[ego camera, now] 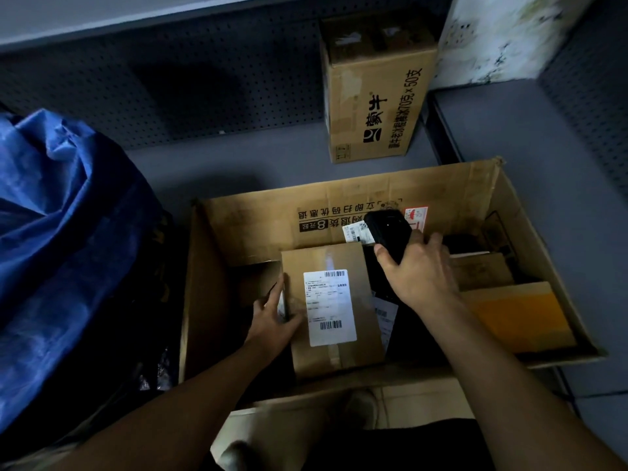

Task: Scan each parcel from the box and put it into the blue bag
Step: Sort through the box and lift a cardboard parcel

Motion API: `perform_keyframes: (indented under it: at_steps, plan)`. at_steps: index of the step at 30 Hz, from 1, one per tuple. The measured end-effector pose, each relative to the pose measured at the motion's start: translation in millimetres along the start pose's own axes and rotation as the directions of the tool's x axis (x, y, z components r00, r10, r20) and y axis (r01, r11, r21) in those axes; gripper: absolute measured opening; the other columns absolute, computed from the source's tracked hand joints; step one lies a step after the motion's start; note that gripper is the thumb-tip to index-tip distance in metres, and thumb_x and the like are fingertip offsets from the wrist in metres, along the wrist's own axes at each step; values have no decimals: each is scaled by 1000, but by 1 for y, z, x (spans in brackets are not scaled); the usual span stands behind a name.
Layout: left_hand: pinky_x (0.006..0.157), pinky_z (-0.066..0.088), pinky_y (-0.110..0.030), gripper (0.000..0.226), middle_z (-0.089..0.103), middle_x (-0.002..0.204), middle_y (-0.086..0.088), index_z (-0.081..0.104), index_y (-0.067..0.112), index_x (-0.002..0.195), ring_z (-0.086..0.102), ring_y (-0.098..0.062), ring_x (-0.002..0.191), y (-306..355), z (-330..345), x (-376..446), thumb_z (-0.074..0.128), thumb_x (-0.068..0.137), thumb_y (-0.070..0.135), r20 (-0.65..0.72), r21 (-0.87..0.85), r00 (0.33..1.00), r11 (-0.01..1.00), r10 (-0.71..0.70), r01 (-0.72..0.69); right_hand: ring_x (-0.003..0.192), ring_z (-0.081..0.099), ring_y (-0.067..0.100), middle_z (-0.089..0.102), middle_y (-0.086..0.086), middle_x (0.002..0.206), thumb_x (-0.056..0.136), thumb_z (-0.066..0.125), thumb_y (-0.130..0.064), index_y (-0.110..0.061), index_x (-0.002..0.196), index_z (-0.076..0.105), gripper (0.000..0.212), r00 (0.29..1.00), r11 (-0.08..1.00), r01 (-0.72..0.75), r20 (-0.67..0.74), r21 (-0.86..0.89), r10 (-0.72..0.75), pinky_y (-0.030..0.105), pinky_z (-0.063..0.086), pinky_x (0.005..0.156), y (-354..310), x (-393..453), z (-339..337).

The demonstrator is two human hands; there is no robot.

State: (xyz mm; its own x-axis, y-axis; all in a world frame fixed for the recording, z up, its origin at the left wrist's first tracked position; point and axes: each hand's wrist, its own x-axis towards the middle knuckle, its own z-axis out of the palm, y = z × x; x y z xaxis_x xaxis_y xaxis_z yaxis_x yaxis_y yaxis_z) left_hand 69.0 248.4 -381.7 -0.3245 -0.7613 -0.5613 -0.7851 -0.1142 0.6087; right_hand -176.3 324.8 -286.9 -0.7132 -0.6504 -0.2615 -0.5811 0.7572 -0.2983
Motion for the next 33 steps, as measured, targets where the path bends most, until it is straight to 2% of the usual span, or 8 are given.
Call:
perform_keyframes:
  at_steps: [6, 9, 13, 24, 27, 29, 31, 33]
  plan:
    - [106, 42, -48, 112, 23, 159, -11, 0, 28, 157, 35, -34, 141, -12, 25, 4, 77, 79, 50, -83, 63, 990, 991, -111, 116, 125, 42, 37, 39, 21, 137, 94, 45, -64, -6, 144, 40, 77, 1000, 1000, 5, -5, 11, -5, 44, 46, 94, 0, 2, 3]
    - [106, 40, -43, 99, 28, 153, -16, 16, 15, 155, 39, -35, 137, -13, 42, 4, 70, 83, 56, -69, 76, 969, 967, -237, 242, 124, 43, 37, 39, 21, 136, 94, 45, -65, -5, 144, 40, 78, 1000, 1000, 13, -13, 0, -13, 45, 46, 93, 0, 1, 3]
    - [104, 40, -44, 74, 34, 148, -21, 22, 20, 154, 40, -40, 132, -22, 54, 7, 55, 95, 49, -44, 83, 961, 957, -273, 276, 125, 42, 37, 38, 21, 138, 93, 45, -65, -6, 146, 38, 80, 1000, 1000, 13, -6, 4, -13, 46, 45, 95, 1, 1, 5]
    - [103, 39, -47, 67, 26, 152, -25, 12, 37, 156, 36, -45, 134, -21, 28, 30, 45, 100, 49, -77, 59, 948, 947, -309, 314, 129, 40, 36, 34, 20, 144, 93, 43, -67, -9, 148, 34, 81, 999, 1000, 23, 23, -3, -23, 47, 45, 98, 0, 4, 12]
    - [65, 55, -52, 66, 21, 154, -22, 9, 51, 153, 32, -50, 134, -13, 22, 32, 46, 98, 52, -30, -9, 929, 929, -370, 370, 128, 41, 36, 35, 20, 144, 93, 44, -67, -8, 149, 35, 82, 999, 999, 34, 28, -7, -34, 47, 46, 98, -2, 4, 13]
    - [41, 52, -44, 65, 16, 155, -16, 9, 59, 149, 33, -52, 133, -14, 20, 32, 46, 96, 57, 9, -57, 911, 909, -413, 413, 128, 41, 36, 35, 20, 144, 93, 44, -67, -8, 149, 34, 82, 999, 999, 39, 34, -6, -39, 47, 46, 97, -3, 3, 13]
    - [46, 56, -46, 62, 19, 154, -16, 15, 54, 150, 36, -50, 131, -18, 22, 32, 46, 96, 57, -16, -71, 905, 903, -426, 424, 128, 41, 36, 35, 20, 143, 93, 44, -66, -8, 148, 35, 80, 998, 999, 41, 37, -4, -41, 47, 45, 97, -3, 2, 13]
    - [70, 59, -52, 59, 29, 147, -20, 27, 41, 151, 43, -47, 124, -19, 22, 33, 46, 97, 55, -109, -65, 889, 896, -444, 440, 127, 41, 36, 36, 20, 142, 93, 45, -65, -9, 147, 36, 79, 999, 999, 42, 32, 2, -42, 46, 44, 97, -3, 2, 12]
